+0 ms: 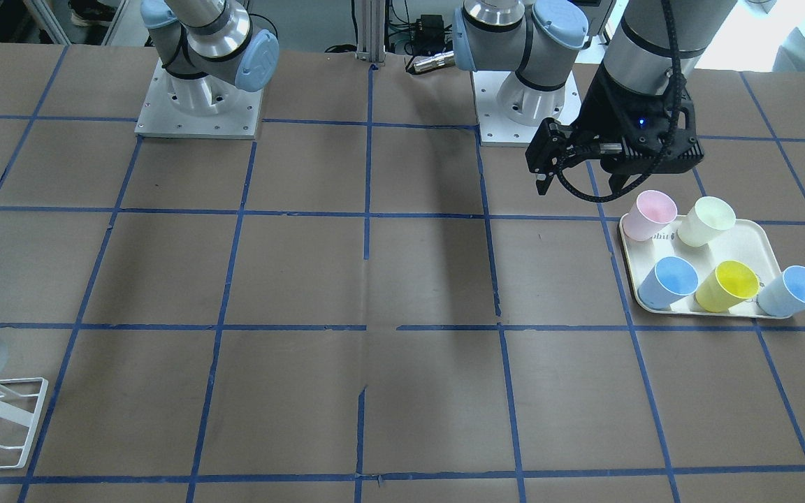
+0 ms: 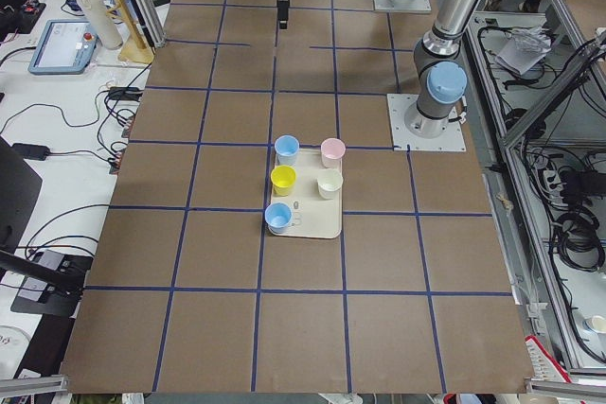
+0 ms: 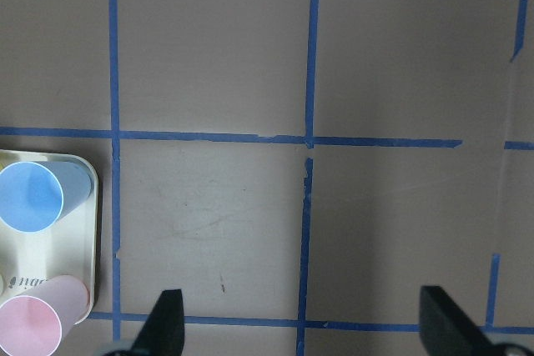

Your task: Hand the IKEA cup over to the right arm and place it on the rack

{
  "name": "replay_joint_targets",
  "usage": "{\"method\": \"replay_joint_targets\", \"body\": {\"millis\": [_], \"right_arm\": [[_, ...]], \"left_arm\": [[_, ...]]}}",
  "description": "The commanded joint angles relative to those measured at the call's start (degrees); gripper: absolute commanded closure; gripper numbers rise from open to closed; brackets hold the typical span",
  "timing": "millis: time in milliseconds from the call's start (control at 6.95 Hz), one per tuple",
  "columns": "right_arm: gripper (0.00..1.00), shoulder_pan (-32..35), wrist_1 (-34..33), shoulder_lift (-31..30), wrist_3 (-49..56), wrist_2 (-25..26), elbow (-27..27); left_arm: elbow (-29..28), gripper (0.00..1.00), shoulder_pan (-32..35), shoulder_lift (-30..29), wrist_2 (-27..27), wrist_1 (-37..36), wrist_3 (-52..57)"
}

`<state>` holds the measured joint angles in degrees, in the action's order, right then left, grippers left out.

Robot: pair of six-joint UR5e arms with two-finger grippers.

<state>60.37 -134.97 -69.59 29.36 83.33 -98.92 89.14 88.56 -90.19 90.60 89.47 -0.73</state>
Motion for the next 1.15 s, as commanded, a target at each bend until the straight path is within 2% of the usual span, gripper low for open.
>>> {"method": "replay_joint_targets", "body": {"millis": [0, 288, 432, 719, 863, 1007], "right_arm": [[0.00, 0.1, 0.1, -0.5, 0.0, -0.1, 0.0], [0.00, 0.2, 2.9, -3.9, -0.1, 0.6, 0.0], [0.00, 0.2, 8.3, -7.1, -0.4, 0.8, 0.2], [0.00, 0.2, 25.3, -17.0, -1.0, 0.9, 0.4], [0.00, 0.3, 34.9, -21.9, -5.1, 0.9, 0.5], [0.00, 1.7, 39.4, -25.8, -6.5, 0.9, 0.4]], "left_arm": [[0.0, 0.00, 0.3, 0.1, 0.1, 0.4, -0.1], [0.0, 0.00, 0.3, 0.0, 0.2, 0.4, -0.1], [0.0, 0.00, 0.3, 0.0, 0.1, 0.4, -0.1], [0.1, 0.00, 0.3, 0.1, 0.0, 0.4, -0.1], [0.1, 0.00, 0.3, 0.1, 0.1, 0.4, 0.0], [0.2, 0.00, 0.3, 0.1, 0.1, 0.4, 0.1]]}}
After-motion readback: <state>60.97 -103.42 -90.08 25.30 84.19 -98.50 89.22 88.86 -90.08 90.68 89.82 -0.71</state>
